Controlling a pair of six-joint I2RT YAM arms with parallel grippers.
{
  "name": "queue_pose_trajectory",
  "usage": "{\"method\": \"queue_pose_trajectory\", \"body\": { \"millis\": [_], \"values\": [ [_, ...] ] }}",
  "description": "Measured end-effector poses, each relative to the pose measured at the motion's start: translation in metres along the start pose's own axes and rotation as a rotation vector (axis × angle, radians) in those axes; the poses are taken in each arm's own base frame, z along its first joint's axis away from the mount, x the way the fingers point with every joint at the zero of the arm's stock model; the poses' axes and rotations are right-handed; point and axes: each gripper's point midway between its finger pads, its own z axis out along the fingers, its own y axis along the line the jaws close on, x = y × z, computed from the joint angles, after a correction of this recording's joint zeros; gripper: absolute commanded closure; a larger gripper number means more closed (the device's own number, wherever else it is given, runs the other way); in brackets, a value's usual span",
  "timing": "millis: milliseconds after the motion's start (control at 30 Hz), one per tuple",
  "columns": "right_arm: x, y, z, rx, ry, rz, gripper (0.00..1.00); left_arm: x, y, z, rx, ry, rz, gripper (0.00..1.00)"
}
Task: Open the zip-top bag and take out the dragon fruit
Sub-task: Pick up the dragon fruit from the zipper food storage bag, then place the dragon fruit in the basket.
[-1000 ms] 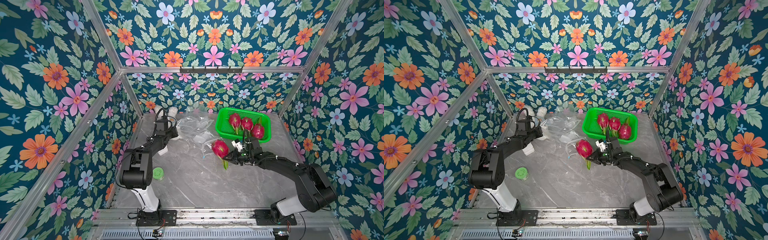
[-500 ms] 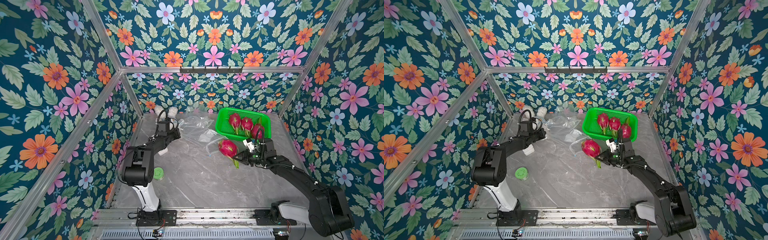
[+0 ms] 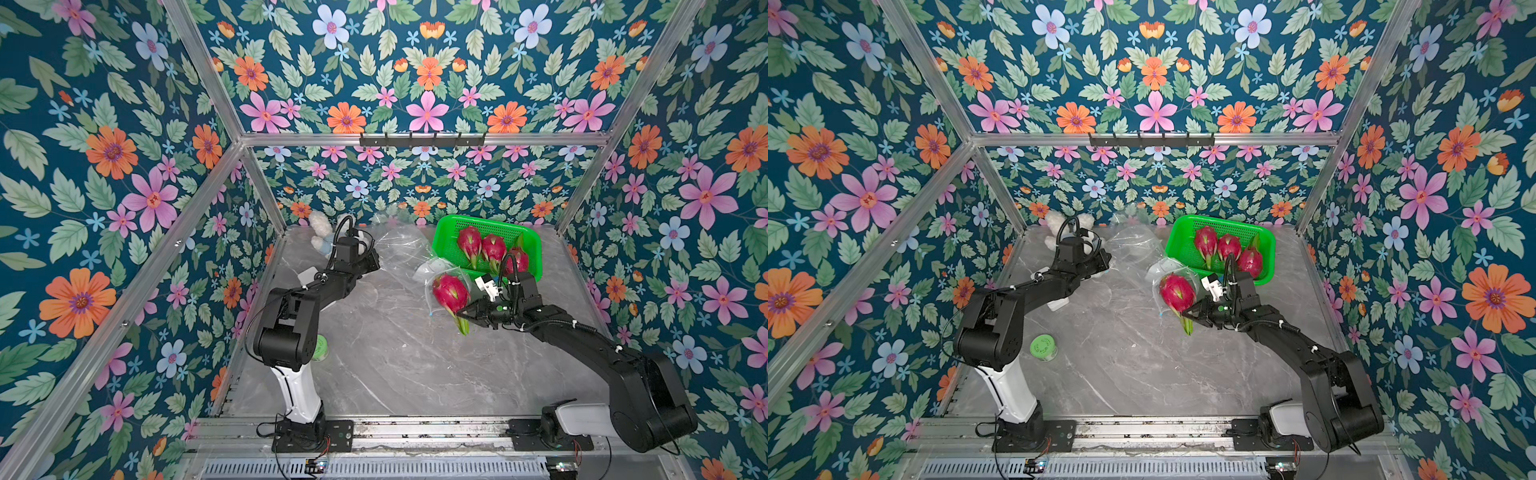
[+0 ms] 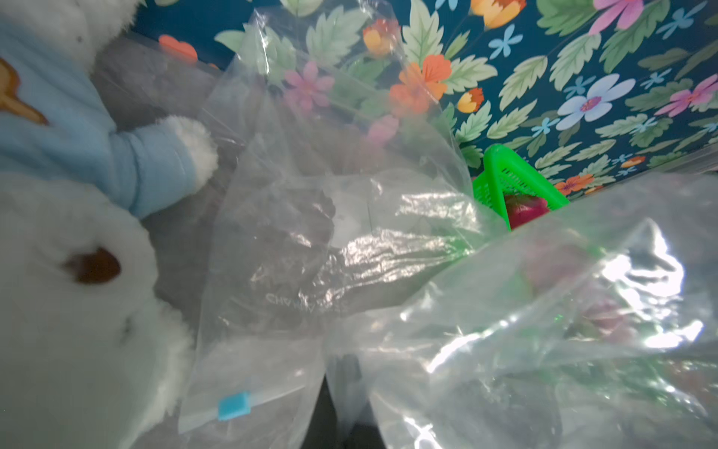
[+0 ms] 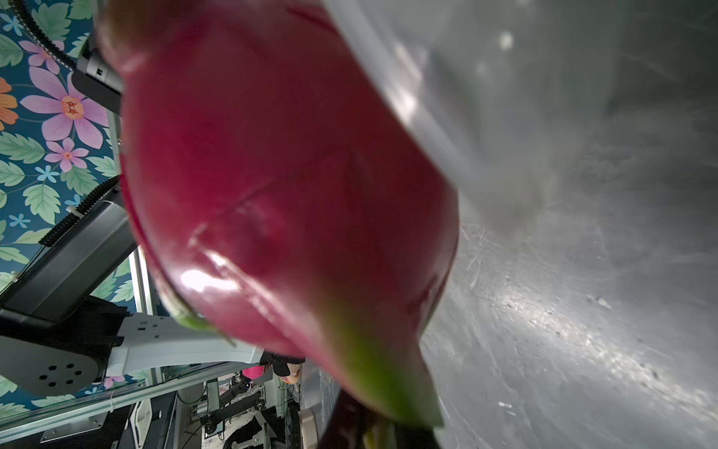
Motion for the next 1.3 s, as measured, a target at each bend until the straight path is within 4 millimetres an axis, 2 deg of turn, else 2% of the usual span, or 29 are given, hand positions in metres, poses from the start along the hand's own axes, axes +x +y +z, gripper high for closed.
{"method": "queue_pose_trajectory", "body": {
  "millis": [100, 300, 400, 500, 567, 700, 900, 967, 1133, 1300],
  "values": [
    [0.004, 0.001, -0.003, 0.002, 0.002, -0.008, 1.00, -0.023, 0.011, 0.003, -0.032, -0.064, -0.016, 1.00],
    [0.012, -0.004, -0.007, 0.015, 0.007, -0.002, 1.00, -0.051, 0.062, -0.005, -0.140, -0.149, -0.094, 1.00],
    [0.007, -0.005, -0.012, 0.016, -0.013, 0.000, 1.00, -0.051, 0.075, -0.014, -0.169, -0.159, -0.107, 1.00],
    [-0.005, -0.003, -0.020, 0.018, -0.048, 0.005, 1.00, -0.042, 0.074, -0.022, -0.164, -0.147, -0.108, 1.00],
    [-0.018, 0.002, -0.027, 0.017, -0.082, -0.002, 1.00, -0.035, 0.072, -0.028, -0.156, -0.134, -0.106, 1.00],
    [-0.056, 0.015, -0.043, 0.024, -0.169, -0.042, 1.00, -0.009, 0.065, -0.041, -0.115, -0.082, -0.108, 1.00],
    [-0.116, 0.004, -0.050, 0.096, -0.273, -0.053, 1.00, 0.029, 0.040, -0.064, -0.027, -0.004, -0.078, 1.00],
    [-0.137, -0.003, -0.047, 0.123, -0.296, -0.059, 1.00, 0.042, 0.034, -0.071, 0.002, 0.028, -0.075, 1.00],
    [-0.187, -0.025, -0.028, 0.178, -0.315, -0.068, 1.00, 0.077, 0.037, -0.089, 0.006, 0.104, -0.070, 1.00],
    [-0.222, -0.055, -0.007, 0.228, -0.312, -0.057, 1.00, 0.095, 0.034, -0.098, 0.021, 0.153, -0.063, 1.00]
  ]
}}
